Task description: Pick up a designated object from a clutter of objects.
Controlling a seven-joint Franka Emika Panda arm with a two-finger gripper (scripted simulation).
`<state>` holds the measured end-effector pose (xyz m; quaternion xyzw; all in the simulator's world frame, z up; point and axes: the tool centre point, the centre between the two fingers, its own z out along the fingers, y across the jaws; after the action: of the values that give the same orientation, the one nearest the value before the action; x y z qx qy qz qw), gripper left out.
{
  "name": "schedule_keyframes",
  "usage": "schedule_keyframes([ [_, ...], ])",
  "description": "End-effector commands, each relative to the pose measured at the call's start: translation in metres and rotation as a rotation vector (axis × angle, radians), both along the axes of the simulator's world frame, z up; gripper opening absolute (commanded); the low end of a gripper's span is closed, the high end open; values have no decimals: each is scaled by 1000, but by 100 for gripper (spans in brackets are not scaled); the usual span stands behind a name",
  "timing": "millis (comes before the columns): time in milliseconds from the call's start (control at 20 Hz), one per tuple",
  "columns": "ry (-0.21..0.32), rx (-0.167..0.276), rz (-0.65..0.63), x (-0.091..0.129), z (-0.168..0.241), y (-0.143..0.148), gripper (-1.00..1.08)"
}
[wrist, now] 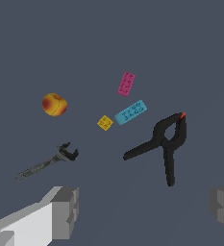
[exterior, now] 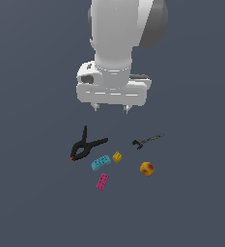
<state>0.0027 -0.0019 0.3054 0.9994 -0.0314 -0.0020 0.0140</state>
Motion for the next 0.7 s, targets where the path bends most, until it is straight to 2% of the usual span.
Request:
schedule_keyframes([
  [0,-1,-1,-31,1,-7,6,100],
  [650,-11,-4,-261,7,-56,47,100],
])
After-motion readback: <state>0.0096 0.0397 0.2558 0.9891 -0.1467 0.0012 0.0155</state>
